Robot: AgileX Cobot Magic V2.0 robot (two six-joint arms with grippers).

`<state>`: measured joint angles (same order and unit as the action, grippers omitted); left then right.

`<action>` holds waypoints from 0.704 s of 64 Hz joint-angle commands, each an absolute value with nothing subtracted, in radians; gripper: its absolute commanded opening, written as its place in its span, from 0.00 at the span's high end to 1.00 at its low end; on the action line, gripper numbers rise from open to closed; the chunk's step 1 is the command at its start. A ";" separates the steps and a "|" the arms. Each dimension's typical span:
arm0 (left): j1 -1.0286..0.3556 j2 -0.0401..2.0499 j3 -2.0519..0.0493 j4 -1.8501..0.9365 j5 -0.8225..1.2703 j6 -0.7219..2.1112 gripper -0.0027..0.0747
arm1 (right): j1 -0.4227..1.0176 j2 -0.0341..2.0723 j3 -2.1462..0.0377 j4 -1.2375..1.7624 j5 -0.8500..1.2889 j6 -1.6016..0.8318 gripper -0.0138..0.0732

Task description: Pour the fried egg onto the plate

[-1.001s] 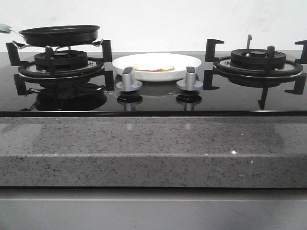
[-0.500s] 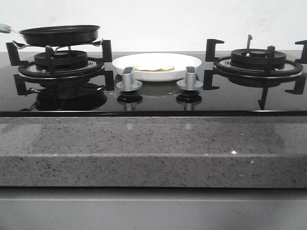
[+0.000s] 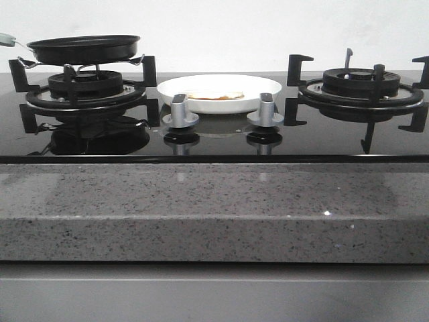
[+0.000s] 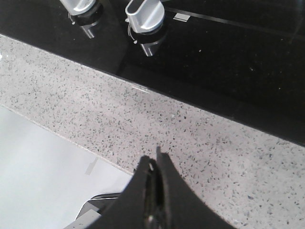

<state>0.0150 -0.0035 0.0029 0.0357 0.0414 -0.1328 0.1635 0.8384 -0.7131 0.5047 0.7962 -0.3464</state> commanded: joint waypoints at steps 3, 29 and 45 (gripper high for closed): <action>0.010 -0.020 0.010 0.027 -0.050 -0.134 0.99 | 0.162 0.829 -0.736 0.531 0.756 -0.360 0.92; 0.010 -0.020 0.010 0.027 -0.050 -0.134 0.99 | 0.036 0.307 -0.392 0.389 0.258 -0.363 0.92; 0.010 -0.020 0.010 0.027 -0.050 -0.134 0.99 | 0.010 0.028 -0.115 0.406 0.123 -0.363 0.92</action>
<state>0.0150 -0.0035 0.0029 0.0344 0.0389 -0.1328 0.0179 0.0773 -0.1552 0.3933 0.2381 -0.3502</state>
